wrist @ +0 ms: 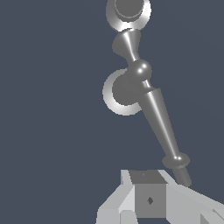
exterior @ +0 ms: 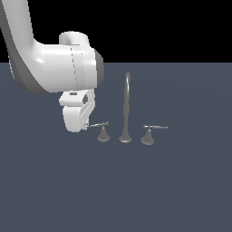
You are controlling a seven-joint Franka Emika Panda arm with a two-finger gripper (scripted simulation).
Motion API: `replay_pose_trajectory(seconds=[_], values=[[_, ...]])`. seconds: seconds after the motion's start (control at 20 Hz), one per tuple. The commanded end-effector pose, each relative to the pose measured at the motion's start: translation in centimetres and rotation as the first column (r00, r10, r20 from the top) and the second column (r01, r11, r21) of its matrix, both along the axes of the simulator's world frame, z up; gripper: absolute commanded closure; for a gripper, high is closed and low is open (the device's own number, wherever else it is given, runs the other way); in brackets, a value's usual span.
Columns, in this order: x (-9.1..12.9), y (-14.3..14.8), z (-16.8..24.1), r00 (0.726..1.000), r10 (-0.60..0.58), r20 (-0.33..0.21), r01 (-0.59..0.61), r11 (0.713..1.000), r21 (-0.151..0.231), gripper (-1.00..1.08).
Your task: Turn on the faucet by rotating a designated handle.
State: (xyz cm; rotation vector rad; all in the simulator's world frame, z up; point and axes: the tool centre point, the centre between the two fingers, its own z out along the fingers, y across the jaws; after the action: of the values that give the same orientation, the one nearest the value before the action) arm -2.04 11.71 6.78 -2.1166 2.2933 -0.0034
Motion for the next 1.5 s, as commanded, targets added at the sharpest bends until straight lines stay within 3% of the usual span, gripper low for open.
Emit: replay_pose_trajectory(seconds=[0.0,0.35,0.4,1.0,1.05,1.1,1.45], values=[[-1.0,-1.8,-0.2,1.000,-0.025,-0.010,0.025,1.000,-0.011,1.08],[-3.2,-2.2,-0.3,1.000,-0.025,-0.016,0.024,1.000,-0.012,1.08],[-2.7,-0.6,-0.1,1.000,0.000,-0.007,0.000,1.000,-0.003,1.08],[-5.5,-6.0,-0.3,1.000,-0.024,-0.016,0.024,1.000,-0.012,1.08],[-5.5,-6.0,-0.3,1.000,-0.024,-0.016,0.024,1.000,-0.012,1.08],[-5.3,-3.4,0.0,1.000,0.018,-0.009,-0.018,1.000,-0.002,1.08],[-4.6,-8.2,-0.2,1.000,-0.012,-0.014,0.011,1.000,-0.009,1.08]])
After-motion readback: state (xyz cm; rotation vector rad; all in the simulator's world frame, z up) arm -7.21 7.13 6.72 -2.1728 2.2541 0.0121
